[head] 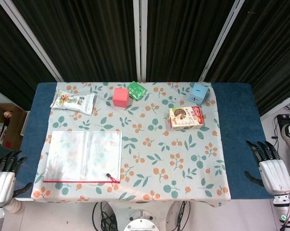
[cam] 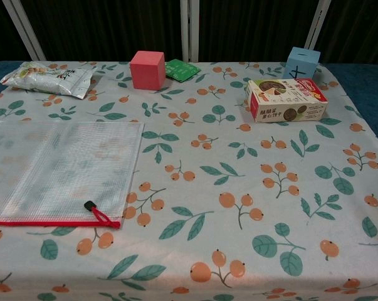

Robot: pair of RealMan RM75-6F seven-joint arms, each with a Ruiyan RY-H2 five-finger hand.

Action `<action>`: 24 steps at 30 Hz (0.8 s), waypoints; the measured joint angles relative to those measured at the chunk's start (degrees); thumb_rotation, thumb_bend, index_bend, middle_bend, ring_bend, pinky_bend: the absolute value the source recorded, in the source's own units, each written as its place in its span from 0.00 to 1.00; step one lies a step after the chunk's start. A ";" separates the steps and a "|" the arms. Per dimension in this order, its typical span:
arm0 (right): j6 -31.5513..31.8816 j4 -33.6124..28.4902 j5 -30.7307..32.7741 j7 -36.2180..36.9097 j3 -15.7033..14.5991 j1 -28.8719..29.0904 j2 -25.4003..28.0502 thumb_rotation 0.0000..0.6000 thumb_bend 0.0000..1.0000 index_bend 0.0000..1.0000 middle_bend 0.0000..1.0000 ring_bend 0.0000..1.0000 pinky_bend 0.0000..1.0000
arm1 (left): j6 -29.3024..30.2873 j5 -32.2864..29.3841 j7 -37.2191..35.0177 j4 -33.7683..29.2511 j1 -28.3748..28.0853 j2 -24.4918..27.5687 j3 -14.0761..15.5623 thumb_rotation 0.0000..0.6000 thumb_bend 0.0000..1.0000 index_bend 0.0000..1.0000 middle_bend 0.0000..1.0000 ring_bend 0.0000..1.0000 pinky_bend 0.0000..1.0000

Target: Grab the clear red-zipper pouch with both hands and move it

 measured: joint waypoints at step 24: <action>2.09 -2.51 -4.11 -0.42 1.55 2.83 2.16 1.00 0.07 0.07 0.20 0.10 0.08 | -16.18 12.49 1.91 -3.92 -15.73 -3.09 -0.17 1.00 0.18 0.40 0.15 0.08 0.16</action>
